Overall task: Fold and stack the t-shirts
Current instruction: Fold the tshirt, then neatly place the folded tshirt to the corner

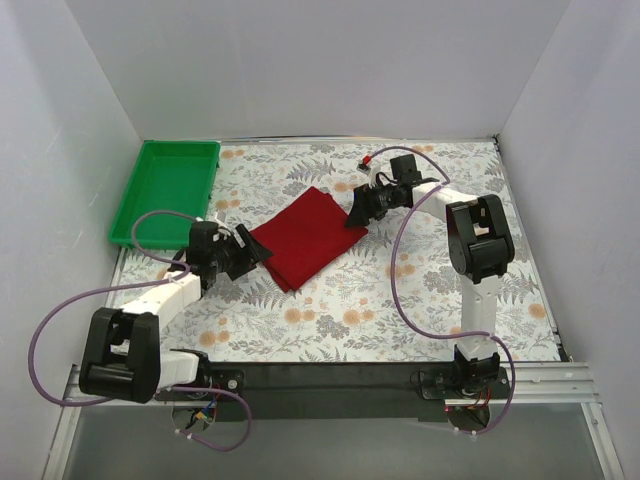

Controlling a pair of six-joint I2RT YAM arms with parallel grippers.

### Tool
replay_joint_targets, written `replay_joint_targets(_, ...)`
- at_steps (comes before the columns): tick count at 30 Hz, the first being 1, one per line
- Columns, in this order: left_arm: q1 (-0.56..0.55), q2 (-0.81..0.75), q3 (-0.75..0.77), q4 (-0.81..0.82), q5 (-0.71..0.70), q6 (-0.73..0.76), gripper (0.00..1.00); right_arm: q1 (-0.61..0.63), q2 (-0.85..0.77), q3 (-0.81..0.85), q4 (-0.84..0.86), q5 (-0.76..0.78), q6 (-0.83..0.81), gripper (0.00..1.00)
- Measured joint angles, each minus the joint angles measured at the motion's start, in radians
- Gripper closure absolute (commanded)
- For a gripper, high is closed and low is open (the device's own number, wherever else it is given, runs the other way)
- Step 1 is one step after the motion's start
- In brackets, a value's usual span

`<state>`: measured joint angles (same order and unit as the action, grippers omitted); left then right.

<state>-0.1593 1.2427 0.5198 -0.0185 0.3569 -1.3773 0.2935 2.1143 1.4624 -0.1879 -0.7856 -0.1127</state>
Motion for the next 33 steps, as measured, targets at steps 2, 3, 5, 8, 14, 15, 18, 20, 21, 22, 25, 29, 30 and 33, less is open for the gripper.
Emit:
replay_joint_targets(2, 0.000, 0.041, 0.003, 0.026, 0.000, -0.016, 0.36, -0.002, 0.020, 0.000, -0.002, -0.007, 0.009, 0.36)
replay_joint_targets(3, 0.000, 0.060, 0.005, 0.035, 0.000, -0.022, 0.36, -0.002, 0.029, 0.000, -0.004, -0.007, 0.010, 0.36)
replay_joint_targets(5, 0.000, 0.102, 0.016, 0.056, 0.000, -0.034, 0.38, -0.003, 0.037, 0.000, -0.010, -0.010, 0.010, 0.36)
replay_joint_targets(8, 0.000, 0.151, 0.050, 0.072, -0.001, -0.047, 0.51, -0.003, 0.037, 0.000, -0.013, -0.009, 0.010, 0.39)
replay_joint_targets(14, 0.000, 0.198, 0.159, 0.089, -0.024, -0.051, 0.56, -0.004, 0.037, 0.000, -0.021, -0.005, 0.010, 0.40)
replay_joint_targets(15, 0.000, 0.204, 0.173, 0.087, -0.033, -0.049, 0.55, -0.004, 0.038, 0.000, -0.021, -0.005, 0.010, 0.40)
replay_joint_targets(18, 0.005, 0.227, 0.188, 0.084, -0.058, -0.040, 0.54, -0.004, 0.039, 0.000, -0.021, -0.005, 0.010, 0.41)
replay_joint_targets(20, 0.011, 0.243, 0.188, 0.075, -0.071, -0.036, 0.56, -0.004, 0.039, 0.000, -0.021, -0.005, 0.010, 0.42)
replay_joint_targets(21, 0.016, 0.250, 0.188, 0.071, -0.080, -0.035, 0.57, -0.004, 0.039, -0.001, -0.021, -0.004, 0.010, 0.42)
replay_joint_targets(22, 0.023, 0.256, 0.188, 0.070, -0.088, -0.034, 0.57, -0.004, 0.039, -0.001, -0.021, -0.004, 0.010, 0.42)
replay_joint_targets(25, 0.040, 0.261, 0.188, 0.056, -0.118, -0.033, 0.57, -0.005, 0.039, -0.005, -0.020, -0.004, 0.010, 0.43)
replay_joint_targets(29, 0.060, 0.261, 0.187, 0.048, -0.156, -0.027, 0.55, -0.008, 0.039, -0.006, -0.020, -0.003, 0.009, 0.46)
replay_joint_targets(30, 0.065, 0.262, 0.187, 0.049, -0.159, -0.024, 0.55, -0.010, 0.039, -0.006, -0.021, -0.002, 0.009, 0.46)
replay_joint_targets(33, 0.082, 0.288, 0.190, 0.057, -0.159, -0.008, 0.55, -0.012, 0.041, -0.006, -0.021, -0.003, 0.009, 0.46)
